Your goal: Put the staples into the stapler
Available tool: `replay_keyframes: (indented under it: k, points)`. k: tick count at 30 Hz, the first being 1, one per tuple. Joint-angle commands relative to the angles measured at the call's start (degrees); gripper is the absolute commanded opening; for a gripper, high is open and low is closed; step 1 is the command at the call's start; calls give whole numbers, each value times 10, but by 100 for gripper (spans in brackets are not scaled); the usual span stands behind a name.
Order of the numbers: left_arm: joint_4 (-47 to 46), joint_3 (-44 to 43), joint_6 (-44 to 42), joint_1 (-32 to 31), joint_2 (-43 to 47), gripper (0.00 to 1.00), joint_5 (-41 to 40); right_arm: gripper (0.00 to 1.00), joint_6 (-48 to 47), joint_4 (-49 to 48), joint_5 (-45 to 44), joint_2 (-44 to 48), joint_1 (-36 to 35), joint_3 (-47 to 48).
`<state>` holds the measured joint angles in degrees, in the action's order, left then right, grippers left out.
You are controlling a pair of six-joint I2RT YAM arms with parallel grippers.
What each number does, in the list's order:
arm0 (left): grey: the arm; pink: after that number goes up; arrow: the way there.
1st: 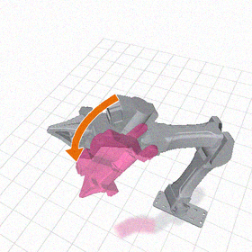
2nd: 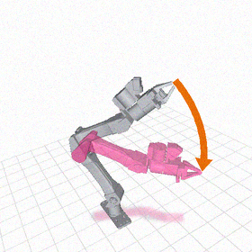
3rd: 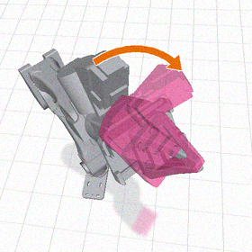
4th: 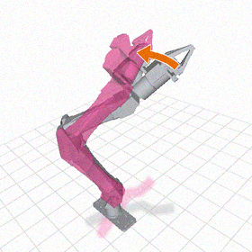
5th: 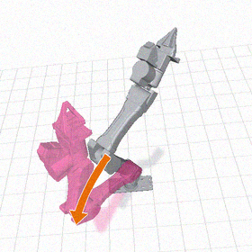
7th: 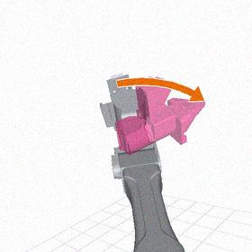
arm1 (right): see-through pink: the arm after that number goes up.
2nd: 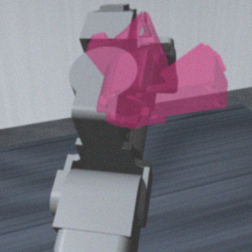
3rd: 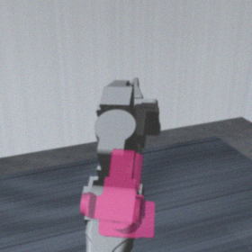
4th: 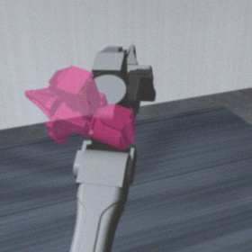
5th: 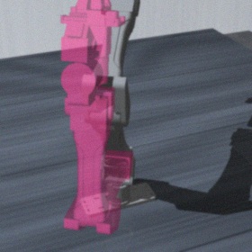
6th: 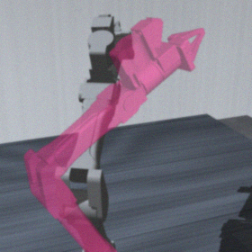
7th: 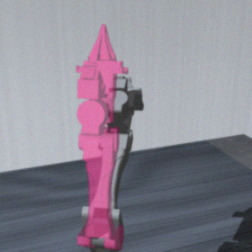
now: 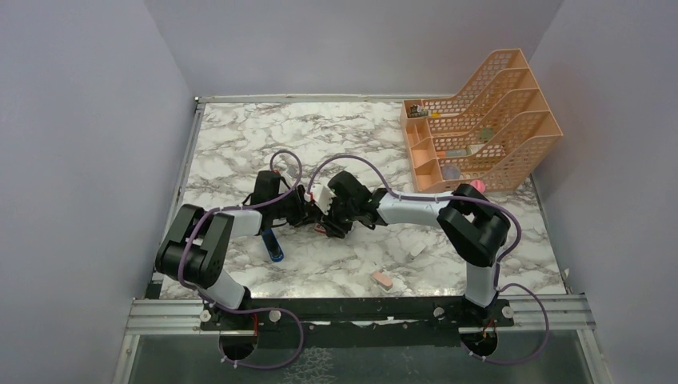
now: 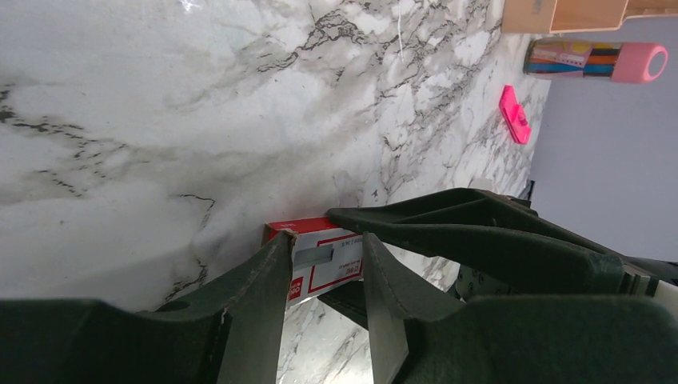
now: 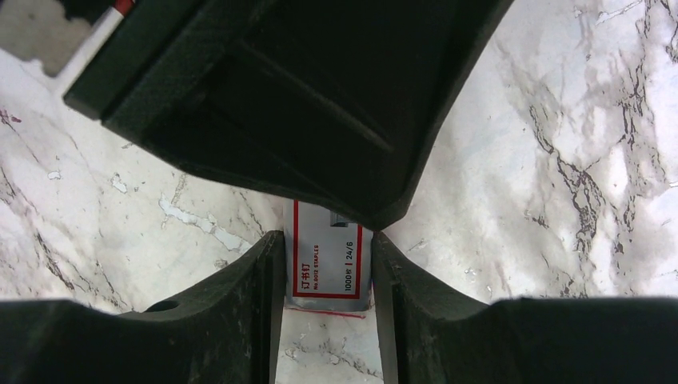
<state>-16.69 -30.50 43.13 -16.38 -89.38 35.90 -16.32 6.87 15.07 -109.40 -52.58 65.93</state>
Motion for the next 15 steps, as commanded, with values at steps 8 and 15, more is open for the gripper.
replay_keyframes:
  k: [8,15]
  points:
    - [3,1,32,-17,-47,40,72,47,11,-45,13,-21,8,-6]
    - [40,-19,11,-1,-40,40,46,61,50,-81,-5,48,18,-45]
